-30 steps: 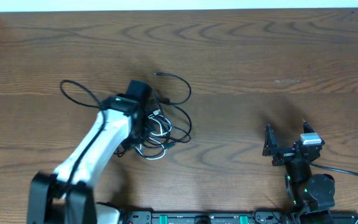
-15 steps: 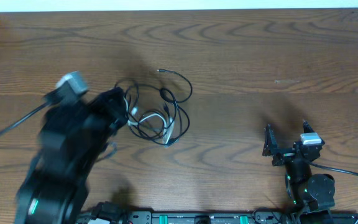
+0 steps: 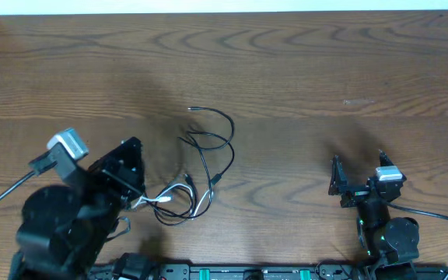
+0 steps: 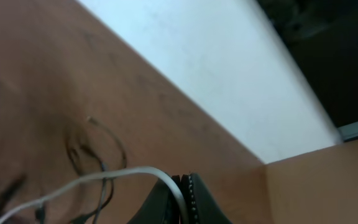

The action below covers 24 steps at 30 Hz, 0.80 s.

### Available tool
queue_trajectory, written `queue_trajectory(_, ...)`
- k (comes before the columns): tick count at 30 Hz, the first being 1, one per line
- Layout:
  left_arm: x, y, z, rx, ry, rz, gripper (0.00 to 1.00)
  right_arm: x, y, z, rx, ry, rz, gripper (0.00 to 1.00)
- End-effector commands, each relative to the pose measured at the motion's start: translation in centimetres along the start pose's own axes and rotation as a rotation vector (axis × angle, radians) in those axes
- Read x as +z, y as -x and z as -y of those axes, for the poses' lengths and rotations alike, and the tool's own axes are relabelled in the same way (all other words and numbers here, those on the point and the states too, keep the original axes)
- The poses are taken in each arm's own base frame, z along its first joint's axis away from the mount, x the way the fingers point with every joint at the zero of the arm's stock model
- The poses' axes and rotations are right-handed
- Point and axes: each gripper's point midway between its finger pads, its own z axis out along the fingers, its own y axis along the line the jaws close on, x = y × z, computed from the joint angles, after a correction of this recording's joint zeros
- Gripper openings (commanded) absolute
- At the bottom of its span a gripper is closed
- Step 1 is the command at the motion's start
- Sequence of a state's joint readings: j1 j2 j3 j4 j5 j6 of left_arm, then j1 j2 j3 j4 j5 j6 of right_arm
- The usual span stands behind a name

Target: Untangle cables

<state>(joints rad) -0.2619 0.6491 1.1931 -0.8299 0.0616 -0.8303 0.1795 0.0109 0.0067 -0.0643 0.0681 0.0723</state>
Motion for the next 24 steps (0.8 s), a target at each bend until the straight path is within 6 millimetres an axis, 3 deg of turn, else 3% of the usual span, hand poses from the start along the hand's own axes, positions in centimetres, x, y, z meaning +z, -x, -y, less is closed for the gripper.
queue_trajectory(1,1.7,-1.0,-0.2,0.015,0.024,-0.075,0.08,0.0,0.0,0.3,0.013,-0.013,0.001,0.99)
queue_trajectory(7,5.5,-3.9,-0.3,0.012,0.052,-0.265,0.07,0.0,0.0,0.3,0.013,-0.013,0.001,0.99)
queue_trajectory(11,8.4,-7.0,-0.2,-0.01,0.049,-0.457,0.08,0.0,0.0,0.3,0.013,-0.013,0.001,0.99)
queue_trajectory(14,10.2,-9.9,1.3,0.004,-0.054,-0.652,0.07,0.0,0.0,0.3,0.013,-0.013,0.001,0.99)
queue_trajectory(17,10.9,-11.2,5.8,-0.018,-0.333,-0.832,0.07,0.0,0.0,0.3,0.013,-0.013,0.001,0.99)
queue_trajectory(20,10.9,-8.6,11.5,-0.099,-0.637,-0.905,0.07,0.0,0.0,0.3,0.013,-0.013,0.001,0.99)
queue_trajectory(24,10.8,-4.5,16.9,-0.028,-0.888,-0.753,0.07,0.0,0.0,0.3,0.013,-0.013,0.001,0.99)
